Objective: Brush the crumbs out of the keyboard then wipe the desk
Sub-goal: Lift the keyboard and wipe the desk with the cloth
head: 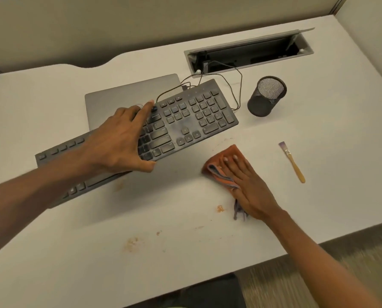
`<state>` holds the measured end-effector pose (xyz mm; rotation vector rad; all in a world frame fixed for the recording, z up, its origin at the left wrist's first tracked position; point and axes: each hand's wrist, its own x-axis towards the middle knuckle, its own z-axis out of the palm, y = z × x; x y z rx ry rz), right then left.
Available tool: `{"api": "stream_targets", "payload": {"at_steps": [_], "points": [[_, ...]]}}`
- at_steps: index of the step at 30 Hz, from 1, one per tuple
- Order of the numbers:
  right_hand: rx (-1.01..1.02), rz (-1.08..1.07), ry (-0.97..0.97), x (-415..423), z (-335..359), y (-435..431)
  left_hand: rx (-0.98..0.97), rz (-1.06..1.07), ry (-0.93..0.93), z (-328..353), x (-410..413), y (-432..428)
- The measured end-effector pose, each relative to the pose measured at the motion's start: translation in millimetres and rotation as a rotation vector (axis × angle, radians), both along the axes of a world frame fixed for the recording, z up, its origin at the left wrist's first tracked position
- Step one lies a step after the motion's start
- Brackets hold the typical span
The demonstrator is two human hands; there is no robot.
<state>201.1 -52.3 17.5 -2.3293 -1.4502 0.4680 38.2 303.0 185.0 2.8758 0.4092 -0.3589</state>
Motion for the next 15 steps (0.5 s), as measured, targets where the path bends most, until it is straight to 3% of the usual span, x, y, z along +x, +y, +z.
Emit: {"api": "stream_targets", "payload": {"at_steps": [9, 15], "points": [[0.019, -0.360, 0.015, -145, -8, 41, -0.003, -0.039, -0.027, 24, 3, 26], [-0.020, -0.408, -0.039, -180, -8, 116, 0.043, -0.080, -0.044, 35, 2, 45]]}}
